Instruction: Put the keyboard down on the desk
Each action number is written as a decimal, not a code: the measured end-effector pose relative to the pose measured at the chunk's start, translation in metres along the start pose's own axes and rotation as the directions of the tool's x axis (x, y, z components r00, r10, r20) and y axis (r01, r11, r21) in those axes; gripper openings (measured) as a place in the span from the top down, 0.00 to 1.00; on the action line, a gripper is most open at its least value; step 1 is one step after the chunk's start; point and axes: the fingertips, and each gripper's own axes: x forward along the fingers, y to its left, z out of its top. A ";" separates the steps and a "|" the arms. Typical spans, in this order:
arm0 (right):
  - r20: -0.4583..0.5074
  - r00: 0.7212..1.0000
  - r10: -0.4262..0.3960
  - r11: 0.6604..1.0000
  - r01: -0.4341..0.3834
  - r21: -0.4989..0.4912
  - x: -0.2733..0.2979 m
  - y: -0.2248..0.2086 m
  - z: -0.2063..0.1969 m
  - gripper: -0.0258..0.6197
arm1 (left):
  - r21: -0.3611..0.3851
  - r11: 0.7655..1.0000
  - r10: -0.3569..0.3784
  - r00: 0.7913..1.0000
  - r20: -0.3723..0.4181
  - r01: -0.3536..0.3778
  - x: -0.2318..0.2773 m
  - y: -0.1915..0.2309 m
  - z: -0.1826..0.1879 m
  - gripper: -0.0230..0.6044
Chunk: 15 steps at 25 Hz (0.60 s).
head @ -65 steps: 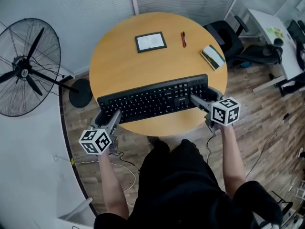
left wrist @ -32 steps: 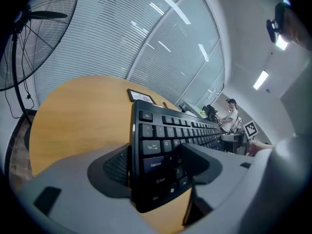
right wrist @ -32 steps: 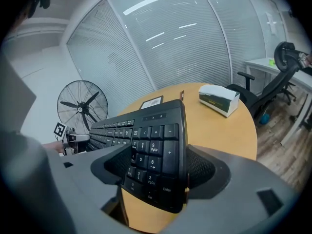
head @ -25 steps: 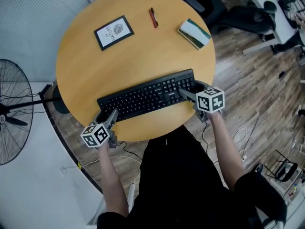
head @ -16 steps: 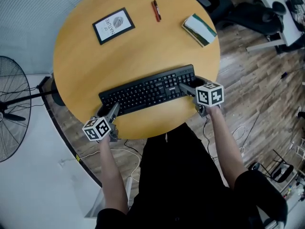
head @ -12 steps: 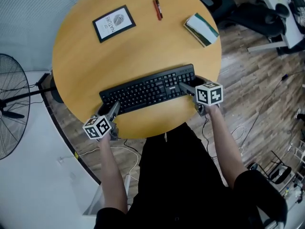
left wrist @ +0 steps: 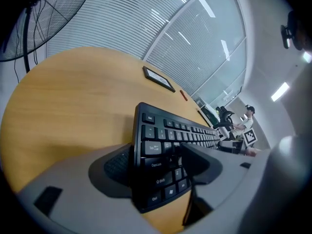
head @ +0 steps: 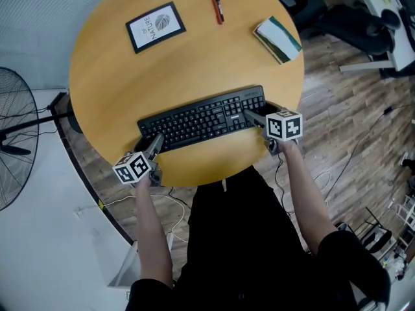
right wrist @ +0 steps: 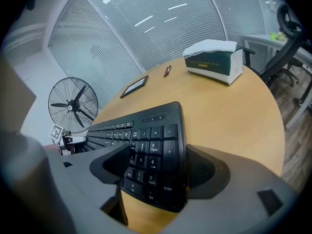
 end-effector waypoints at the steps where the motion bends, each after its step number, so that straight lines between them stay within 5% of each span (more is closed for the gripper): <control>1: -0.001 1.000 0.000 1.000 0.000 0.004 0.000 -0.002 -0.001 0.39 | -0.005 1.000 0.002 1.000 0.005 -0.002 0.001 0.000 0.000 0.48; 15: -0.021 0.994 -0.109 0.994 0.109 -0.012 -0.005 -0.016 -0.005 0.38 | -0.028 1.000 0.003 1.000 0.018 -0.002 0.005 -0.004 0.000 0.48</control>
